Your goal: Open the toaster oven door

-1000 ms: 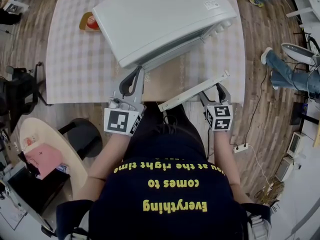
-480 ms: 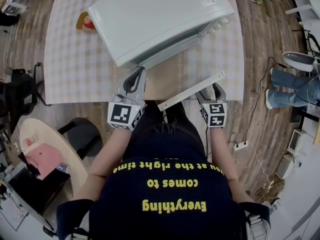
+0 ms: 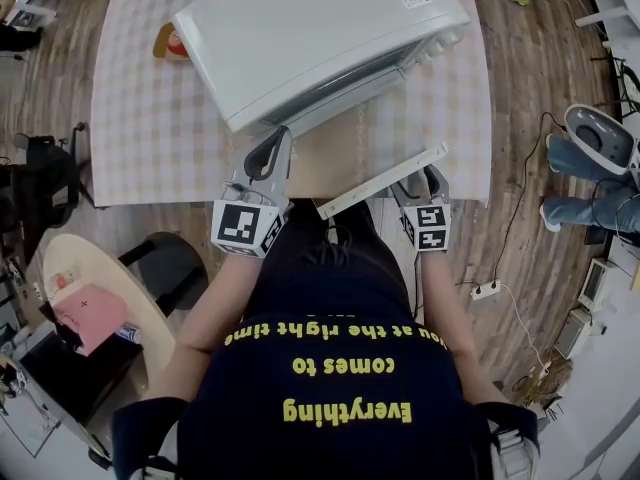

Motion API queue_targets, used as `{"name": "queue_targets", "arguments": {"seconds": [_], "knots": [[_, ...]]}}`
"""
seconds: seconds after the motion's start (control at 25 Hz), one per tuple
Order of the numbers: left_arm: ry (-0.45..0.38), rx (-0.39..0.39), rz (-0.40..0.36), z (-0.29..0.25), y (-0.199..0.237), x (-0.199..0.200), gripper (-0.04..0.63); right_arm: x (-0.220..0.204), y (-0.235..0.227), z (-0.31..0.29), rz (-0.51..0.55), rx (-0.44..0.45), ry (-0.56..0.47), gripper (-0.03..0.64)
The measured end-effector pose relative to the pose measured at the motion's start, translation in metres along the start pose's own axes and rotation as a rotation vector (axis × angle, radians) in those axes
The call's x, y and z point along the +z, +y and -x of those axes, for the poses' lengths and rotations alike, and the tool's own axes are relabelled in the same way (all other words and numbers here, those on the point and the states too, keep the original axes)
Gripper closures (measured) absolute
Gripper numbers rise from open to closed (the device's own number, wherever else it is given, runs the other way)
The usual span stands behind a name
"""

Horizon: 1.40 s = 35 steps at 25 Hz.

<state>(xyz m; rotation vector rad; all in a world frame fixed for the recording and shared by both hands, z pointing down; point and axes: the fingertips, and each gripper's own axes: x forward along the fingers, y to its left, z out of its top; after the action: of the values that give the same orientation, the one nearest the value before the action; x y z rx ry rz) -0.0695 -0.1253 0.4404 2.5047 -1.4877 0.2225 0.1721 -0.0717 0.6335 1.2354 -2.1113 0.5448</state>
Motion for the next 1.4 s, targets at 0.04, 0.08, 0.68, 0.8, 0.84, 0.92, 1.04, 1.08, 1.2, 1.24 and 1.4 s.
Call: {"name": "queue_targets", "arguments": {"seconds": [0.04,0.08,0.68,0.8,0.84,0.92,1.04,1.08,1.2,1.24,1.4], "knots": [[0.002,-0.001,-0.002,-0.001,-0.001,0.0,0.597,-0.001,0.0,-0.001,0.0,0.002,-0.004,0.262],[0.005,-0.001,-0.004,-0.001,-0.001,0.001,0.597,-0.002,0.0,-0.003,0.001,0.003,-0.009,0.261],[0.012,-0.019,-0.044,-0.009,-0.01,0.009,0.597,-0.006,-0.003,-0.002,-0.08,-0.027,-0.08,0.257],[0.012,-0.025,-0.05,-0.01,-0.01,0.01,0.597,-0.009,-0.008,0.001,-0.188,-0.047,-0.09,0.223],[0.011,-0.025,-0.049,-0.011,-0.009,0.011,0.597,-0.011,-0.009,0.001,-0.206,-0.051,-0.087,0.218],[0.011,-0.025,-0.048,-0.012,-0.008,0.011,0.597,-0.013,-0.012,0.0,-0.209,-0.064,-0.075,0.204],[0.01,-0.028,-0.047,-0.013,-0.008,0.011,0.597,-0.016,-0.02,0.0,-0.191,-0.109,-0.062,0.129],[0.009,-0.029,-0.047,-0.013,-0.008,0.012,0.597,-0.017,-0.023,-0.001,-0.185,-0.123,-0.059,0.103],[0.009,-0.031,-0.049,-0.013,-0.007,0.012,0.597,-0.019,-0.028,-0.002,-0.19,-0.136,-0.058,0.061],[0.01,-0.031,-0.049,-0.013,-0.007,0.012,0.597,-0.019,-0.028,-0.002,-0.197,-0.135,-0.059,0.058],[0.011,-0.034,-0.049,-0.014,-0.006,0.012,0.597,-0.019,-0.029,-0.002,-0.205,-0.133,-0.056,0.055]]}}
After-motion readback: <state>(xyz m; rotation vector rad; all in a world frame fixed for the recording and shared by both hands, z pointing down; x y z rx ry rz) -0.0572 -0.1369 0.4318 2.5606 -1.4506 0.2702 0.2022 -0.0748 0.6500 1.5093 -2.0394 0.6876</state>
